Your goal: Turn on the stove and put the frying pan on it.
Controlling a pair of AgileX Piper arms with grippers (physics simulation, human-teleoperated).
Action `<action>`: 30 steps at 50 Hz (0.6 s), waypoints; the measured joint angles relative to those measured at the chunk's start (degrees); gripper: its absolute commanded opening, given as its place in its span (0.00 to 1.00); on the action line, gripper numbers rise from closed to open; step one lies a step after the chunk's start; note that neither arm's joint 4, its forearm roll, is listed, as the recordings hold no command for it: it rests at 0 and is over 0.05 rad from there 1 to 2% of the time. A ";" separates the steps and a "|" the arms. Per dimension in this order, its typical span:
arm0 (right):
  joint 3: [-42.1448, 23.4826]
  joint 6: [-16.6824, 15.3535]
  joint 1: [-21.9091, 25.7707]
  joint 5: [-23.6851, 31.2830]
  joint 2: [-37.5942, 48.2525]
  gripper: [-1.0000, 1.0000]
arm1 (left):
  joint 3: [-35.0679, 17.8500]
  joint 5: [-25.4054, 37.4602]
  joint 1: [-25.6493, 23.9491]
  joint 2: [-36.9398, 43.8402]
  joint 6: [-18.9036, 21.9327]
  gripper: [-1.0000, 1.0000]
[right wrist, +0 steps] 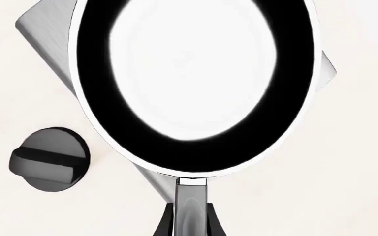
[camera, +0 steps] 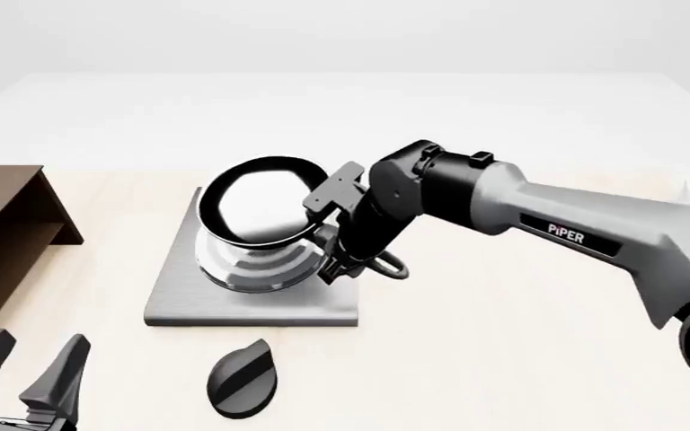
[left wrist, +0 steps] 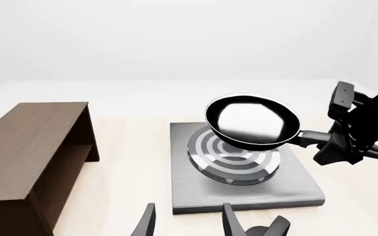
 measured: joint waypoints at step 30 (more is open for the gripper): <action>2.49 2.07 1.22 -4.07 3.06 0.00 | 0.00 -0.01 0.00 -0.09 -0.06 1.00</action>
